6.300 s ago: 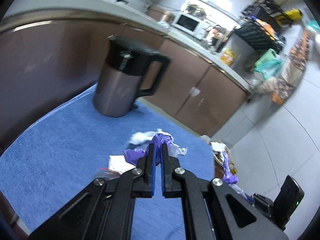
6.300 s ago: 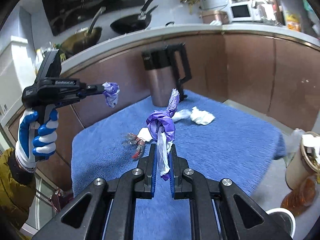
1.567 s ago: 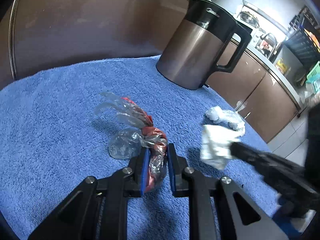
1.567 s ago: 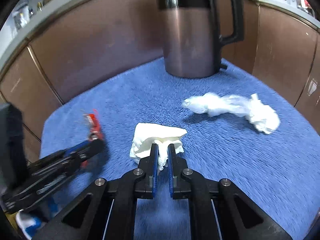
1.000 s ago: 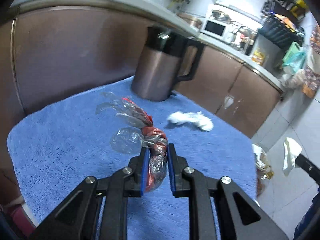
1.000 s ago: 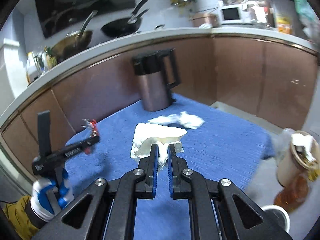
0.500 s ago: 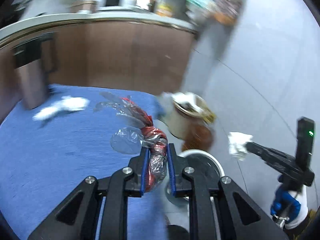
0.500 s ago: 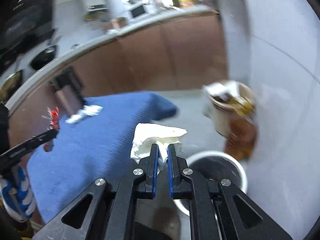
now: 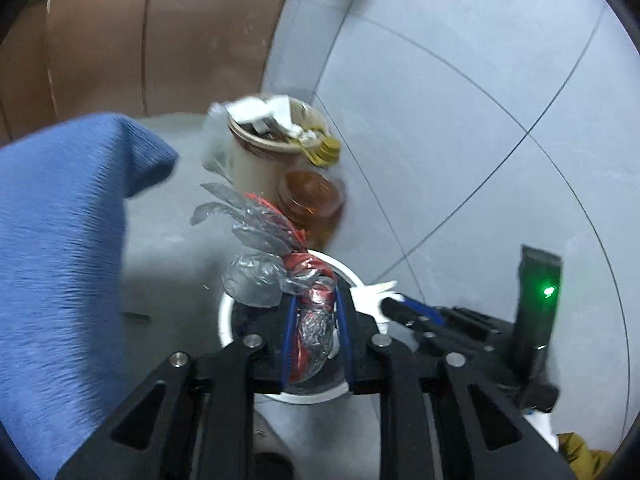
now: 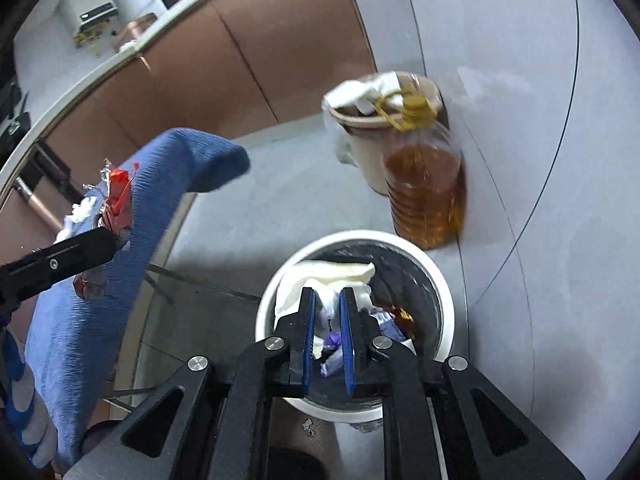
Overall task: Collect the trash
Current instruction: 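Carry the wrapper and napkin over the bin and open both tools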
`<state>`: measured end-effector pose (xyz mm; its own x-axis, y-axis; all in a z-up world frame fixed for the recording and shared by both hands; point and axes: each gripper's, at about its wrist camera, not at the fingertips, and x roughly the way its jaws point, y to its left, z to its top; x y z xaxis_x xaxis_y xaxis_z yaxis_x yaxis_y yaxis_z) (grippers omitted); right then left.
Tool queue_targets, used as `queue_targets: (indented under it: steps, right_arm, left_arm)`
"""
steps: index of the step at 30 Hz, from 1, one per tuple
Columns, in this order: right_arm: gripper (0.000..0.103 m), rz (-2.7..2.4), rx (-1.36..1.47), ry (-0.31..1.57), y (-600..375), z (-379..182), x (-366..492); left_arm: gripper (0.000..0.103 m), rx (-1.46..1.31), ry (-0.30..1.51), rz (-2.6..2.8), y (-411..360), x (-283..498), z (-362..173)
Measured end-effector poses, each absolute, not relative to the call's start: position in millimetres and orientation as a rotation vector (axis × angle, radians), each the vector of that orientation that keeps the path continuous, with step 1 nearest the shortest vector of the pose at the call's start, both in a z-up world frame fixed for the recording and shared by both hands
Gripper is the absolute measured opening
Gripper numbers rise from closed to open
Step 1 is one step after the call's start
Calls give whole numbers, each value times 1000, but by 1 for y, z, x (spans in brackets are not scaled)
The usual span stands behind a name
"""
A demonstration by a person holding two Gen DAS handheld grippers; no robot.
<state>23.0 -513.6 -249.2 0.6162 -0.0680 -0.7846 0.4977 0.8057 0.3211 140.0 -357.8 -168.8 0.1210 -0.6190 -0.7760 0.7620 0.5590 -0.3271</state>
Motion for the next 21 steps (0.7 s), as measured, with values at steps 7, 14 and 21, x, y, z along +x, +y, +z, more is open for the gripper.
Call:
queue_targets:
  steps: [7, 14, 21]
  right_arm:
    - [35, -370, 561, 893, -521, -274, 30]
    - [47, -395, 523, 881, -516, -262, 31]
    - [56, -369, 463, 814, -488, -217, 32]
  left_arm:
    - [52, 129, 1059, -1012, -364, 150, -175]
    - [52, 133, 955, -943, -340, 146, -148]
    - [52, 145, 779, -765, -284, 135, -101]
